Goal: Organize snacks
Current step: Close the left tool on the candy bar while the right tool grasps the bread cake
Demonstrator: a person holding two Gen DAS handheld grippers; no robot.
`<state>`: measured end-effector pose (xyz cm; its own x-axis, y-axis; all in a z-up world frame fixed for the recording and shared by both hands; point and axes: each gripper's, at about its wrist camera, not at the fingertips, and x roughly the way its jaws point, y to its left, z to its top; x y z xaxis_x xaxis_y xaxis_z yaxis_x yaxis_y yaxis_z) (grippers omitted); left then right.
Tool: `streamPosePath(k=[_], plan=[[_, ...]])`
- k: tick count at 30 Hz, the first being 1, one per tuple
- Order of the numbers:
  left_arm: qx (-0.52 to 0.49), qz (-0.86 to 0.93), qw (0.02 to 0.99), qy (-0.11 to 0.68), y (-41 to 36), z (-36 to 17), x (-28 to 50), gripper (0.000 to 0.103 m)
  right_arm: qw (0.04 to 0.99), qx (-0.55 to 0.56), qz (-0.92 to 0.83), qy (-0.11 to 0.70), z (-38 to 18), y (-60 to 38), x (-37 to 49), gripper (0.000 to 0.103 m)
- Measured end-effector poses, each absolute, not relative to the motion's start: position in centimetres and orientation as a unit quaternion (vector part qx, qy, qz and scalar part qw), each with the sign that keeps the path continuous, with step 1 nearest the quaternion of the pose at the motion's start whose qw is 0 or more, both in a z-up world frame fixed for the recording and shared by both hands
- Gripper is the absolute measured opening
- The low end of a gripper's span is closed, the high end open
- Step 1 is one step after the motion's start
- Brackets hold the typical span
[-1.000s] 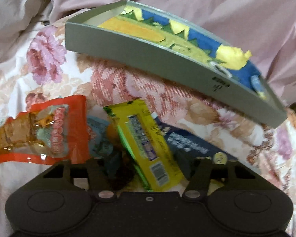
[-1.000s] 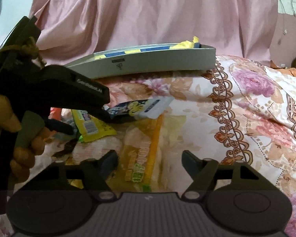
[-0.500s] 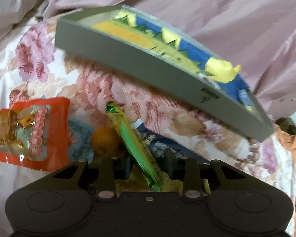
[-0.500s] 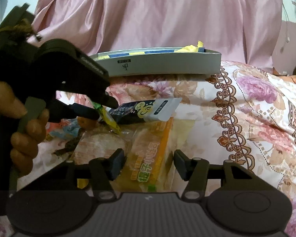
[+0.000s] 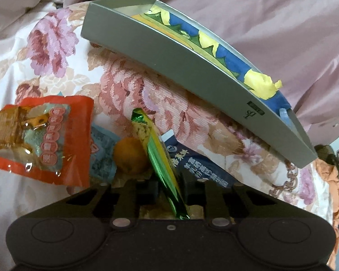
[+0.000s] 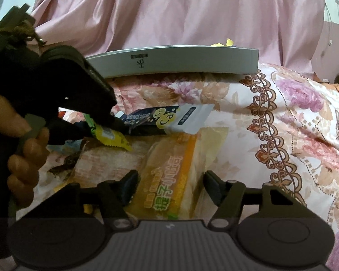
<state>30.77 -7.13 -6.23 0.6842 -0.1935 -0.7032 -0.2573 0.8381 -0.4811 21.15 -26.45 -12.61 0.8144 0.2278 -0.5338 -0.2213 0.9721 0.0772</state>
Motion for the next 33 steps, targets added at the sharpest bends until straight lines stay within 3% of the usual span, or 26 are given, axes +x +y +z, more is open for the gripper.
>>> streamPosePath(k=[9,18,33], plan=[[-0.258,-0.019,0.879,0.402,-7.6,-4.4,28.1,0.011,0.949,0.035,0.126,0.287,-11.8,-27.3,21.1,0.053],[-0.231,-0.018,0.89,0.392,-7.3,-2.2,25.7,0.01,0.947,0.088,0.143,0.273,-10.3,-28.6,19.9,0.052],[-0.235,-0.013,0.92,0.313,-6.2,5.1,25.2,0.011,0.979,0.081,0.125,0.142,-6.3,-29.8,17.7,0.052]])
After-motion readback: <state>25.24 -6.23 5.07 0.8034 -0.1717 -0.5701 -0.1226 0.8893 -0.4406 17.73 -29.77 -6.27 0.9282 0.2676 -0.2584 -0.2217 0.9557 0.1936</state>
